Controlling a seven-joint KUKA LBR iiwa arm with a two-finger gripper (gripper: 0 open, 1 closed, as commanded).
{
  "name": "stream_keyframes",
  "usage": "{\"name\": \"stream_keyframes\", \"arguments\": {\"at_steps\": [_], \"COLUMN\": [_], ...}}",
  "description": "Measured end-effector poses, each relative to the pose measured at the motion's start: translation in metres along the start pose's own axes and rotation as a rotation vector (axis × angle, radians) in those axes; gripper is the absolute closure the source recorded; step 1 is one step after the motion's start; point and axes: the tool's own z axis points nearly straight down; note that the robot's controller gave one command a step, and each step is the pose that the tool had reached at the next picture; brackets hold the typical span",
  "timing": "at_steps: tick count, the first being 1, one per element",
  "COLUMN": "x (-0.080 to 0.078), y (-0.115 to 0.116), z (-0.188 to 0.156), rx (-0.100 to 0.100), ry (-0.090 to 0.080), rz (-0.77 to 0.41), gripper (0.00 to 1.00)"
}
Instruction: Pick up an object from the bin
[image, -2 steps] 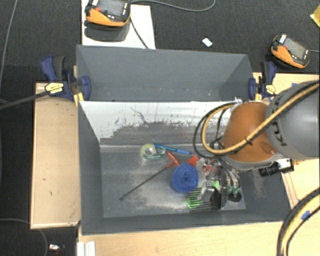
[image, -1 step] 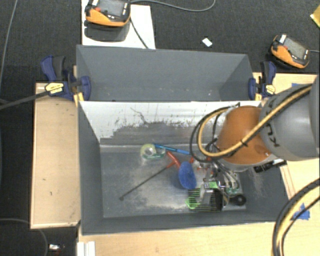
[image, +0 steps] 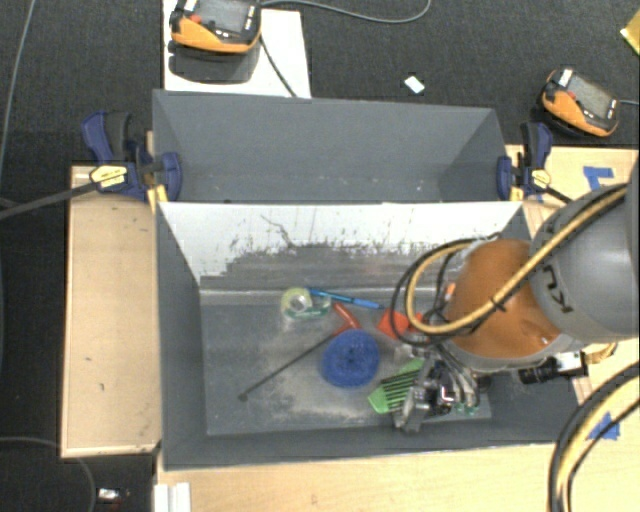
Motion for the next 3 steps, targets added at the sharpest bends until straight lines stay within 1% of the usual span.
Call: {"name": "stream_keyframes", "arguments": {"at_steps": [1, 2, 3], "x": [-0.031, -0.008, -0.008], "y": [0.012, 0.004, 0.004], "z": [0.000, 0.000, 0.000], "rx": [-0.002, -0.001, -0.001], "ry": [-0.012, -0.001, -0.001], "rz": [-0.145, -0.048, -0.048], "gripper": [0.00, 1.00, 1.00]}}
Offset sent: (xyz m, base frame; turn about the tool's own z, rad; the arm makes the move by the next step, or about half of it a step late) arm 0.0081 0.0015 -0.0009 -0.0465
